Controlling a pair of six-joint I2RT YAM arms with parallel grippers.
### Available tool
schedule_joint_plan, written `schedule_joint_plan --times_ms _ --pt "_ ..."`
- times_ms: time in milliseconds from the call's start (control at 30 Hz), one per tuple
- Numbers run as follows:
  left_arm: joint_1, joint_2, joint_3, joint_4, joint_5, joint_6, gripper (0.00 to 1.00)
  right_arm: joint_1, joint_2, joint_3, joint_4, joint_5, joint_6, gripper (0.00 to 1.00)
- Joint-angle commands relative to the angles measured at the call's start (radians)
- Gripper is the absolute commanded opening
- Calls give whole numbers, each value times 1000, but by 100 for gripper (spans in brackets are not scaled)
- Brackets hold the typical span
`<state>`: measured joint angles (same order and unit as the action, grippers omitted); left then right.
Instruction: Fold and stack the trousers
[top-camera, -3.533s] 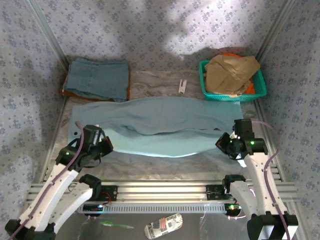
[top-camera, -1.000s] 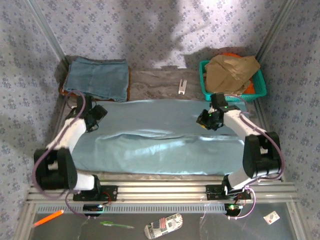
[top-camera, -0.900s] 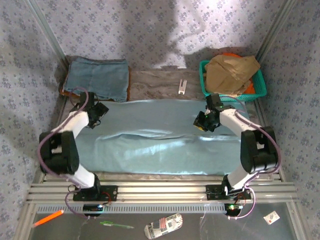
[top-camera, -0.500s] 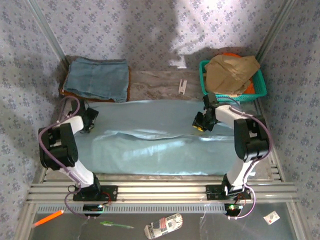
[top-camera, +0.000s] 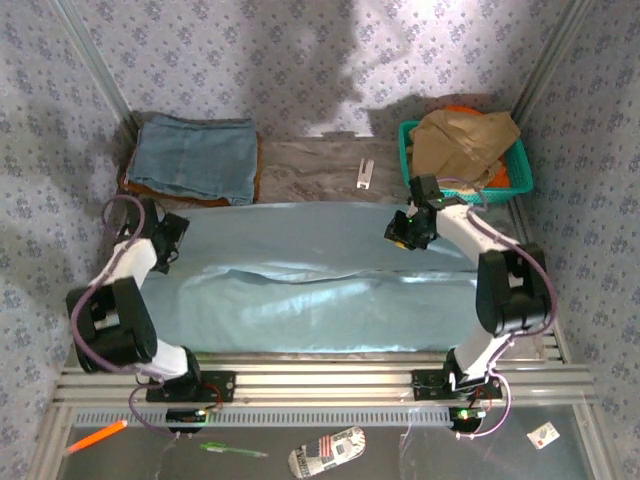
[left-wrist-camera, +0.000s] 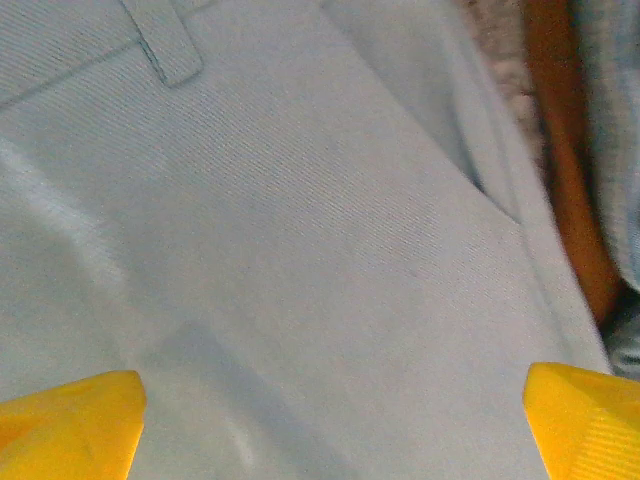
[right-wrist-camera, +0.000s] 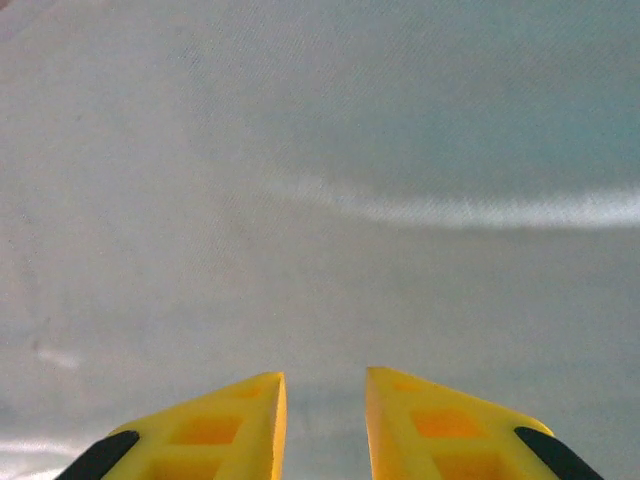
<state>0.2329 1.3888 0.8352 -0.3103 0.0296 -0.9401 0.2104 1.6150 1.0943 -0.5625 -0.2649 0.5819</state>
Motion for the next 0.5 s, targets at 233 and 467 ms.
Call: schedule_joint_plan --times_ms 233,467 --pt "79 -488 -59 -556 -183 19 99 33 -343 -260 -112 11 -4 30" --pt "385 -581 -144 -682 -109 -26 97 54 -446 -269 -198 3 -22 30"
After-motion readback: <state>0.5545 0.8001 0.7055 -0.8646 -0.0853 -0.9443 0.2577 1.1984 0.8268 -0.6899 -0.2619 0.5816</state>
